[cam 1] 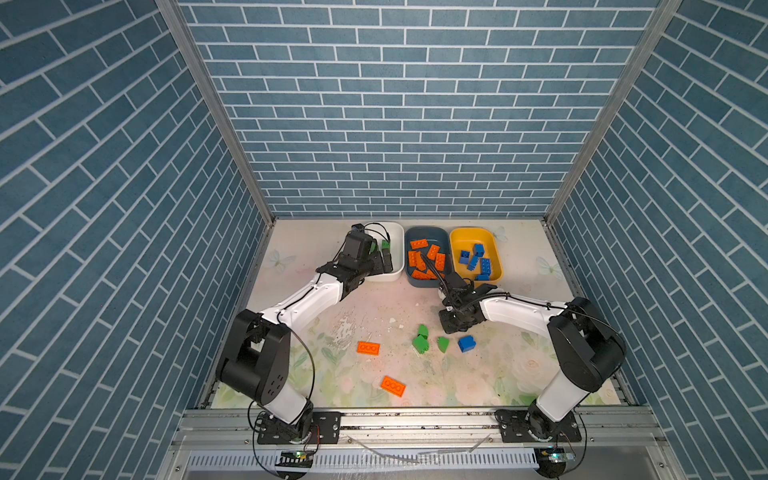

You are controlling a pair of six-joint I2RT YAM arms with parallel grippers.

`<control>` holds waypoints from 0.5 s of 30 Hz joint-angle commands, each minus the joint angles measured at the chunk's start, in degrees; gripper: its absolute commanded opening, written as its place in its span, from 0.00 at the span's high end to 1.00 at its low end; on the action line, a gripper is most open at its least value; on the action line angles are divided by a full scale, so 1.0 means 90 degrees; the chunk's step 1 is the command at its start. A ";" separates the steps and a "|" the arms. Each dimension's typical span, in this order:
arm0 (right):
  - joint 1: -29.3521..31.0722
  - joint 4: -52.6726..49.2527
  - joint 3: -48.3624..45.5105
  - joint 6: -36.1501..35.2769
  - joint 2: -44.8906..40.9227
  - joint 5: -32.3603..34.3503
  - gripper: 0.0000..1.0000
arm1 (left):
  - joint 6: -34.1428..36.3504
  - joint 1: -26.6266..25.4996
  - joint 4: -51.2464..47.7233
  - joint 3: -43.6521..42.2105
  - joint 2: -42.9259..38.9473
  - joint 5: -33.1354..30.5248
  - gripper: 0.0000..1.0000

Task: Sort the legos into containers by color
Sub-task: 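Drop the blue brick into the yellow tub with the right gripper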

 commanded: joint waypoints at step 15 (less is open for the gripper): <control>-0.2246 0.1874 0.1137 0.0256 0.0199 0.0067 0.75 | -0.0013 -0.0016 0.0016 0.0100 0.0031 0.0329 0.01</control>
